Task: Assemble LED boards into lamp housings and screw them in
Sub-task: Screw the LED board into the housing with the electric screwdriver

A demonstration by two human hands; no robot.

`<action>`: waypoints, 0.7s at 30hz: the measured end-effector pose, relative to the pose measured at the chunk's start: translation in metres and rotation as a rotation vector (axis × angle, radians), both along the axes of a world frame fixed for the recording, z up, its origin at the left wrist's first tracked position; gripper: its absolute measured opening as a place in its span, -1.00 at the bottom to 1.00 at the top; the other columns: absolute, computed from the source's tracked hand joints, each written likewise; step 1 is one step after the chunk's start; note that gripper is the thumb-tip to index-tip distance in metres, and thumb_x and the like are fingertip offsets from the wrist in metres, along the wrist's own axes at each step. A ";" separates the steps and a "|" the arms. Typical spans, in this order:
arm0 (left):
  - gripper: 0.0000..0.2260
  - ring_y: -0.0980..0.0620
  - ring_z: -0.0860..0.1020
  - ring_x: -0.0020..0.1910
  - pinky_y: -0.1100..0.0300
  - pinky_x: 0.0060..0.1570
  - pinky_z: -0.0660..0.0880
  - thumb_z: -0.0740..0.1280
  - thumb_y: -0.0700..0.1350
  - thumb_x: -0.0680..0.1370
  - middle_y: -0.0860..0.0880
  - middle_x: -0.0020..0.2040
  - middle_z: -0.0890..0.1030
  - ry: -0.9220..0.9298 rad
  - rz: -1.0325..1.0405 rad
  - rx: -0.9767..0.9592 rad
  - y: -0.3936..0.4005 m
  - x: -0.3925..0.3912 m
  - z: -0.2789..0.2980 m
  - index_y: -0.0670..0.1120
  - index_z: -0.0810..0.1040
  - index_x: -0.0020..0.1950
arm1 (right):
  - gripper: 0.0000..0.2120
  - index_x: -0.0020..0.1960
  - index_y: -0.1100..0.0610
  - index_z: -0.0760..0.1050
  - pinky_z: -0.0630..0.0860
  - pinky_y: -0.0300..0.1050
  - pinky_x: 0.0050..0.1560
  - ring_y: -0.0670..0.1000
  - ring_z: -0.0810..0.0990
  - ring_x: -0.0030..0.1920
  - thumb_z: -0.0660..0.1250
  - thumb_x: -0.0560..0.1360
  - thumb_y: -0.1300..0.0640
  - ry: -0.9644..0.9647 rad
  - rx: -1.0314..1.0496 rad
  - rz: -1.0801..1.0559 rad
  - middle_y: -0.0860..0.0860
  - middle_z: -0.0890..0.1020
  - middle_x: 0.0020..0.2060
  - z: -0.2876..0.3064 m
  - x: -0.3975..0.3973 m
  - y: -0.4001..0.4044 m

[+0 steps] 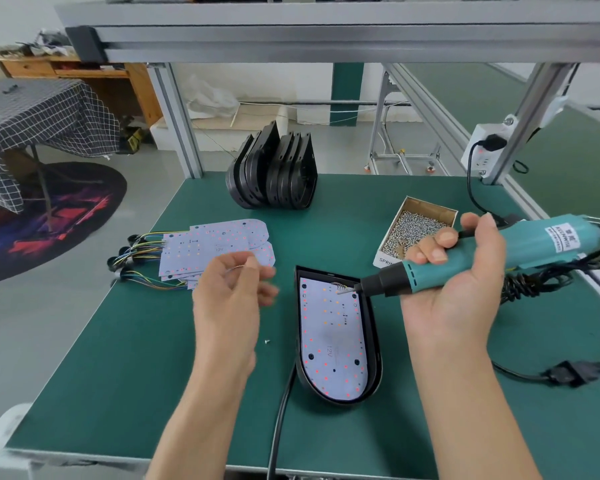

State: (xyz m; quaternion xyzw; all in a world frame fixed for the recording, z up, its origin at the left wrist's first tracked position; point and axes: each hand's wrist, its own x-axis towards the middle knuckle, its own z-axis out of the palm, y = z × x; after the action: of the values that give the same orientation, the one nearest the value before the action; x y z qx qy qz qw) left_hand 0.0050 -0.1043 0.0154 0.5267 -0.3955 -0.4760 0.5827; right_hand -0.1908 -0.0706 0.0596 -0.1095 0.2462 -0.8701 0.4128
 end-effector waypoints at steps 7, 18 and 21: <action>-0.83 0.19 0.54 -0.29 0.40 -0.33 0.41 0.48 -0.13 0.53 0.28 -0.26 0.61 -0.960 -0.286 0.018 0.010 0.050 -0.036 0.08 0.61 -0.21 | -0.85 -0.08 0.03 0.45 0.39 -0.22 -0.36 -0.08 0.36 -0.44 0.29 0.65 0.04 0.023 0.020 0.004 -0.06 0.44 -0.34 -0.009 0.003 -0.001; -0.94 -0.05 0.56 -0.11 0.00 -0.06 0.51 0.37 -0.19 0.58 0.07 -0.11 0.54 -1.153 -0.413 -0.156 0.021 0.026 -0.047 -0.04 0.61 -0.04 | -0.85 -0.08 0.03 0.46 0.39 -0.23 -0.36 -0.09 0.36 -0.44 0.30 0.65 0.03 0.046 0.017 0.009 -0.06 0.45 -0.34 -0.009 0.003 -0.002; -0.95 -0.08 0.54 -0.05 0.01 -0.01 0.49 0.29 -0.16 0.64 0.03 -0.04 0.51 -1.209 -0.408 -0.127 0.020 0.024 -0.051 -0.06 0.54 0.03 | -0.87 -0.07 0.03 0.46 0.39 -0.23 -0.35 -0.08 0.35 -0.44 0.30 0.65 0.04 0.044 0.029 0.000 -0.06 0.45 -0.35 -0.009 0.004 0.000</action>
State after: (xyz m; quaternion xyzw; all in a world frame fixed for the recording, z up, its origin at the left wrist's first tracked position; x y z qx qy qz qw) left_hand 0.0290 -0.0844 -0.0351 0.5807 -0.7740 -0.1718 0.1847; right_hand -0.1872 -0.0708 0.0509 -0.1225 0.2676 -0.8638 0.4089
